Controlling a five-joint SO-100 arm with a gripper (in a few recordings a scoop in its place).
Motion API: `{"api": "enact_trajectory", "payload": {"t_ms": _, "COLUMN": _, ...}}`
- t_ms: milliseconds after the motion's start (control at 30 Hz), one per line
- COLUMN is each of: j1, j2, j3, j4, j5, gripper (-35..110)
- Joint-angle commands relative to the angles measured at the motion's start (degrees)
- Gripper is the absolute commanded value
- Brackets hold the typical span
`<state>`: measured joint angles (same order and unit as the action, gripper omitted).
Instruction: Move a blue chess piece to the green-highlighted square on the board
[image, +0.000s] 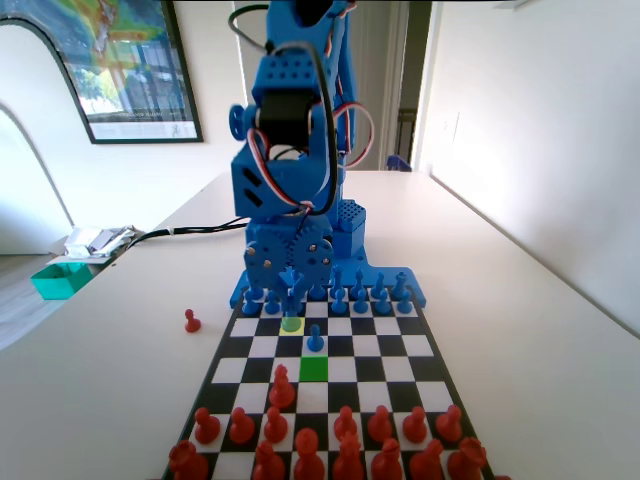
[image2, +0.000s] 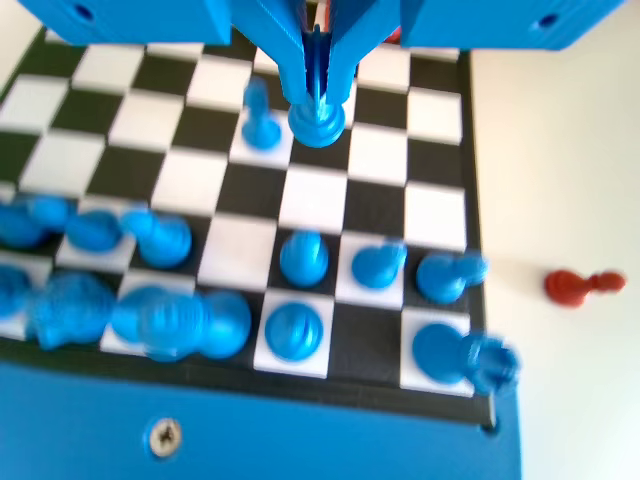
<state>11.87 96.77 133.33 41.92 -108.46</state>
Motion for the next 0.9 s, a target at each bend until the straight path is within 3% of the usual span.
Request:
{"api": "enact_trajectory", "payload": {"t_ms": 0, "j1": -0.44, "j2": 1.14, "j3": -6.24, "j4": 3.52, "j5": 1.85, "gripper": 1}}
{"api": "enact_trajectory", "payload": {"t_ms": 433, "j1": -5.1, "j2": -12.3, "j3": -18.9, "j4": 2.64, "j5": 10.28, "gripper": 1}}
{"api": "enact_trajectory", "payload": {"t_ms": 867, "j1": -6.86, "j2": -15.29, "j3": -13.54, "j4": -4.31, "j5": 9.84, "gripper": 1}}
